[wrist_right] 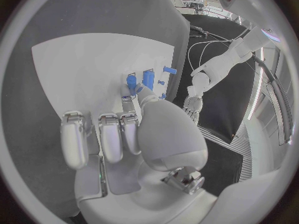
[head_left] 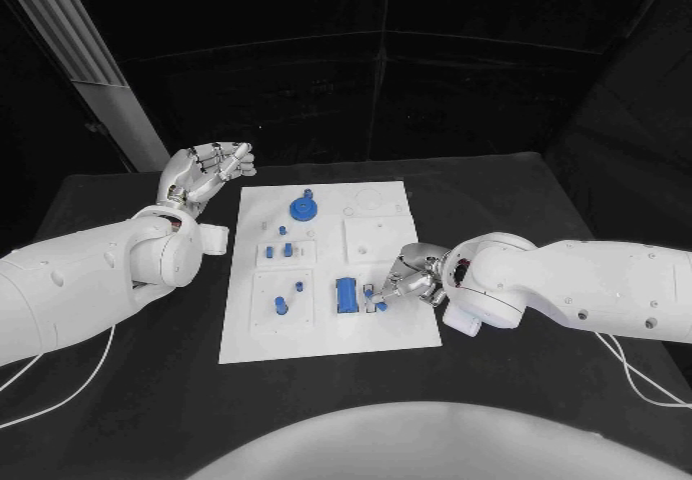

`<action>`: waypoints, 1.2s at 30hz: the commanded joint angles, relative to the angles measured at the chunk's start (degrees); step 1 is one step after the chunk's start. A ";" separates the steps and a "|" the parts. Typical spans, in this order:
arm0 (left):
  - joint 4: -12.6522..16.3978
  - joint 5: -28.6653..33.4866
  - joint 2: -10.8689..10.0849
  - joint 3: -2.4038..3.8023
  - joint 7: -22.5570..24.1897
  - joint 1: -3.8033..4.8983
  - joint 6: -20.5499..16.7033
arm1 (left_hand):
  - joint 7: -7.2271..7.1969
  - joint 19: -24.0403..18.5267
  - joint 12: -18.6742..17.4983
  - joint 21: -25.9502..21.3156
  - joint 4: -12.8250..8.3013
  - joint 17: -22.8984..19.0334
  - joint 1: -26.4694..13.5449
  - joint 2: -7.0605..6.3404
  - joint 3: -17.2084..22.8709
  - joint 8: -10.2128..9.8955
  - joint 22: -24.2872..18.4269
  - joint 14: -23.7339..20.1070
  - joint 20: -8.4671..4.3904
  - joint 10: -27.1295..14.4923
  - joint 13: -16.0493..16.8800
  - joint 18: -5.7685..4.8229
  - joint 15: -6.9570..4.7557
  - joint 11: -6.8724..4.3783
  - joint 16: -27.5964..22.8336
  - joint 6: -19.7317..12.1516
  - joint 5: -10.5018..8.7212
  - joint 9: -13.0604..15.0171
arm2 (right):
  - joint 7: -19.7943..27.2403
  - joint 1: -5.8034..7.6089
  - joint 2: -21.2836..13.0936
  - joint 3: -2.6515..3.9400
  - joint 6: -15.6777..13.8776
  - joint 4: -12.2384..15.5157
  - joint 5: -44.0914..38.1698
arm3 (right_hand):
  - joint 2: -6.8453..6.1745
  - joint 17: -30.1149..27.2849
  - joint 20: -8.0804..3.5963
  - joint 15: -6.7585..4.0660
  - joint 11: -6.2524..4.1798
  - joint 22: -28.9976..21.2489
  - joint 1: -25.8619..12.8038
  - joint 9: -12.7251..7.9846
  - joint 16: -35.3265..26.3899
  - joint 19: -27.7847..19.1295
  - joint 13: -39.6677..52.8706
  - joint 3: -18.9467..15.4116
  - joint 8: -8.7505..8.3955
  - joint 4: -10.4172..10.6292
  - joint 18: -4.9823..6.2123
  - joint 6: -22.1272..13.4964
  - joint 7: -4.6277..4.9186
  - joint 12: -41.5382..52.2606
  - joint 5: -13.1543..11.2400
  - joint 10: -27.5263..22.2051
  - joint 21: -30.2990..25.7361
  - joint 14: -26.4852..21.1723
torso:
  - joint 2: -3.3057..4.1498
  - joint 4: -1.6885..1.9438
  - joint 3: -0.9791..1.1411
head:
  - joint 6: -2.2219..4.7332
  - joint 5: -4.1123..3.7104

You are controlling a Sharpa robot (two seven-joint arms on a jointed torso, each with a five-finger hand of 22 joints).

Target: Assemble the parts on the task board

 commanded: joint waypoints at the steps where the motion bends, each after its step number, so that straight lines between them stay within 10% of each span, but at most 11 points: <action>1: -0.04 -0.05 0.05 0.03 6.77 0.07 0.70 | 2.56 0.07 0.39 -0.26 0.03 -0.05 -0.07 0.55 -0.39 0.24 -0.05 -0.58 0.02 -0.31 -0.09 0.08 -0.01 -0.05 0.39 -0.12 0.27 -0.03 | -0.20 0.08 0.03 0.01 -0.57 0.12 -0.16 | 0.12 15.09 -0.39 -0.36 -0.41 15.10 -0.15 0.07 0.14 6.05 15.06 0.23 0.13 0.25 -0.43 0.41 0.00 0.37 0.29 6.18 0.18 6.04 | -0.02 -0.02 0.00 | -0.01 -0.07; 20: -0.03 -0.05 -0.01 0.03 6.73 0.03 0.76 | 2.56 0.06 0.43 -0.26 0.03 -0.10 -0.07 0.57 -0.41 0.27 -0.05 -0.60 0.02 -0.33 -0.09 0.08 -0.01 -0.05 0.43 -0.11 0.27 -0.03 | -0.27 0.07 0.19 0.01 -1.32 0.54 -0.16 | -0.01 15.09 -0.67 -0.60 -0.61 15.10 -1.21 -0.26 0.14 6.05 15.06 0.61 -0.35 0.67 -0.43 1.14 -0.15 0.37 2.36 6.18 0.18 6.04 | 0.00 0.03 -0.01 | -0.01 -0.29; 36: -0.02 -0.05 -0.04 0.03 6.70 0.02 0.79 | 2.56 0.06 0.43 -0.26 0.03 -0.10 -0.07 0.57 -0.41 0.27 -0.05 -0.60 0.02 -0.33 -0.09 0.08 -0.01 -0.05 0.43 -0.11 0.27 -0.03 | -0.91 0.07 0.40 0.01 -1.44 0.48 -0.24 | -2.70 15.09 -0.68 -0.48 -0.34 15.10 -6.16 -0.97 0.14 6.05 15.06 -2.35 -1.59 3.45 -0.43 1.33 0.22 0.37 -0.17 6.18 0.18 6.04 | -0.02 0.03 0.00 | -0.01 -0.30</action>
